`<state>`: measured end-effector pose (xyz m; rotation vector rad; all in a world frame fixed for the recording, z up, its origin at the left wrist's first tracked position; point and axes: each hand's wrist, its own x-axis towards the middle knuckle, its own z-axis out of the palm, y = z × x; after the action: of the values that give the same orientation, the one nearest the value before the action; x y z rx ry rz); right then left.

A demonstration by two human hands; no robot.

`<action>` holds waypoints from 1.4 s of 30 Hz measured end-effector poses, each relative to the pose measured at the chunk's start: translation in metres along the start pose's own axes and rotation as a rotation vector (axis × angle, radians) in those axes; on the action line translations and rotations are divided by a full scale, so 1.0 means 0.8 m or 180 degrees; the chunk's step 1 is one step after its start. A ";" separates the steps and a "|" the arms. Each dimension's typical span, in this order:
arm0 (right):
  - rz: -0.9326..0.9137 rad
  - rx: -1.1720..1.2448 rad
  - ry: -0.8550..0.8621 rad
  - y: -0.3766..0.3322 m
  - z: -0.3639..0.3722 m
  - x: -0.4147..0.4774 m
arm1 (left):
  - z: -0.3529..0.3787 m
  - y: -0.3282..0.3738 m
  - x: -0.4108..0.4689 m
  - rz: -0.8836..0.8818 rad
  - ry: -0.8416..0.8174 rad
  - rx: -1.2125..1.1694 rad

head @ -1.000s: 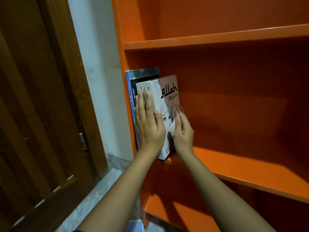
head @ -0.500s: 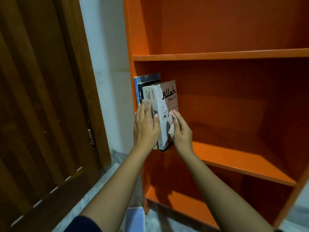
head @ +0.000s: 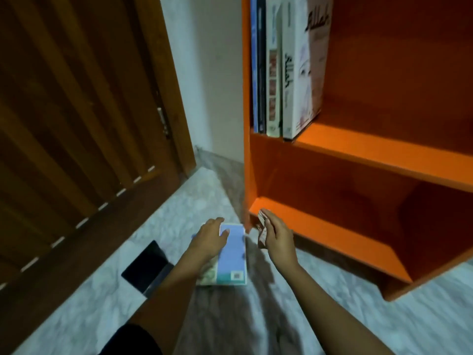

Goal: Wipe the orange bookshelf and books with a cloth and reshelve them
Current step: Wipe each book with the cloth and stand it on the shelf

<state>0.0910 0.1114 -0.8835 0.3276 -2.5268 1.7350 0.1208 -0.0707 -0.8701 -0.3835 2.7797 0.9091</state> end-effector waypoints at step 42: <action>0.1193 0.0291 -0.0919 0.035 0.080 -0.052 | 0.020 -0.117 -0.063 -0.0877 0.0671 -0.3069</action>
<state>0.1302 0.0672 -0.9391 0.1186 -2.8676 2.0716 0.1989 -0.1245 -0.9216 -0.9984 2.1425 2.1605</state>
